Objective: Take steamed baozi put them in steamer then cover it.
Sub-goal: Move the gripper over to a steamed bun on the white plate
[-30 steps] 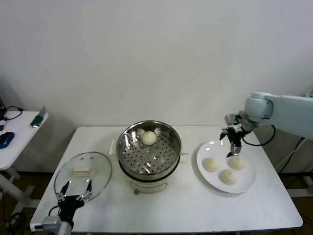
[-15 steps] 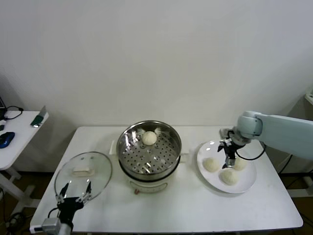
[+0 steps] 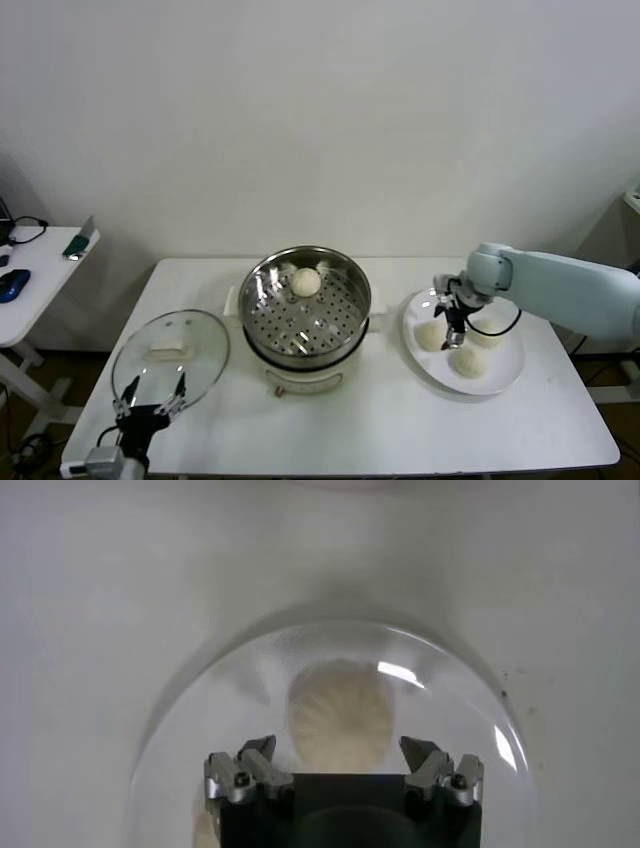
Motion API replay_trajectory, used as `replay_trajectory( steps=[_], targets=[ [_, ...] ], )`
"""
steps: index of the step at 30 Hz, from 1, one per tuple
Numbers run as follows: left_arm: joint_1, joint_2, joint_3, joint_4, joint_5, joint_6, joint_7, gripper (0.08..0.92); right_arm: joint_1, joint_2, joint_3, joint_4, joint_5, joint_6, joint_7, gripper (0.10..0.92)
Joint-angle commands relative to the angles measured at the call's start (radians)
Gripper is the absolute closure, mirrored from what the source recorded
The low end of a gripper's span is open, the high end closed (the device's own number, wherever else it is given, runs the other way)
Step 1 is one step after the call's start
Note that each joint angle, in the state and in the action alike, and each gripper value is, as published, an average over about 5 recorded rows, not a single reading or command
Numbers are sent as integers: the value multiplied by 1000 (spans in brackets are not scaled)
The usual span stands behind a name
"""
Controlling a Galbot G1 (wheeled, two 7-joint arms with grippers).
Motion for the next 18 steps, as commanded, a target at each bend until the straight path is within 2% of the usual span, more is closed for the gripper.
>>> replay_trajectory(
  steps=[1,10,18],
  targets=[
    [-1,2,1,2,0,0,0,177,-52,24,37,-48,-15,-4,5,203],
    [-4,1,4,6,4,1,0,177,-65,32,55,-79,-12,1,0,227],
    [-4,1,3,5,4,0,0,177,-56,38,59,-84,-2,10,-20,349]
  ],
)
